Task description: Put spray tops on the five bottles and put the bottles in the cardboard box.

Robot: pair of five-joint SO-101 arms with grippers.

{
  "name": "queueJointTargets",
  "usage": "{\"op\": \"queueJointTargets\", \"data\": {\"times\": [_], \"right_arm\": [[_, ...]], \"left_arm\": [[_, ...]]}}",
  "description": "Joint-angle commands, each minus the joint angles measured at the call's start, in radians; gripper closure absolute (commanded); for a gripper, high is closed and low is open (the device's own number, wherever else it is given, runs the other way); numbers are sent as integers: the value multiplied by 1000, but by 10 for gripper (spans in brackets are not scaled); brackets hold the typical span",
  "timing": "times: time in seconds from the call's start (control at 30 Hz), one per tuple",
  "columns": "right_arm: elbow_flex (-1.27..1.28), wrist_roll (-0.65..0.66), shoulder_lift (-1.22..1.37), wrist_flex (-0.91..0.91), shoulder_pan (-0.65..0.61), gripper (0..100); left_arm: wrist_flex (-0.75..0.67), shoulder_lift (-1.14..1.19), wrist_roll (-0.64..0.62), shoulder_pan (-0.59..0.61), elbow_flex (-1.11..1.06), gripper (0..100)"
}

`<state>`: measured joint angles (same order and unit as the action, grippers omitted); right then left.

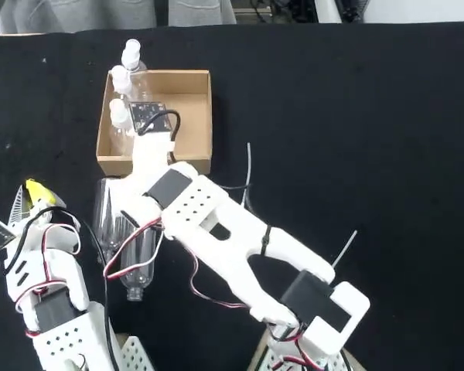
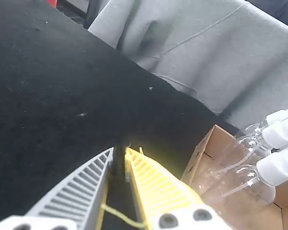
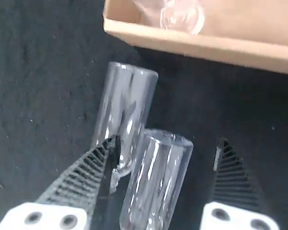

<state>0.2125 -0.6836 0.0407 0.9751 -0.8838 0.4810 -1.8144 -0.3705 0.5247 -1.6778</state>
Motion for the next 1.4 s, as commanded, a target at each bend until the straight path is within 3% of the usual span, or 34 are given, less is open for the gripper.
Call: {"op": "queueJointTargets", "data": {"times": [0.0, 0.2, 0.73, 1.37], "right_arm": [[28, -46, -70, 14, -64, 733], [145, -63, -70, -120, -101, 733], [268, -68, -68, -245, -97, 734], [271, -68, 45, -235, -94, 762]], "left_arm": [[-25, -11, 11, 10, -22, 967], [-25, -11, 11, 10, -22, 967], [-25, -11, 11, 10, -22, 967], [-25, -11, 11, 10, -22, 967]]}}
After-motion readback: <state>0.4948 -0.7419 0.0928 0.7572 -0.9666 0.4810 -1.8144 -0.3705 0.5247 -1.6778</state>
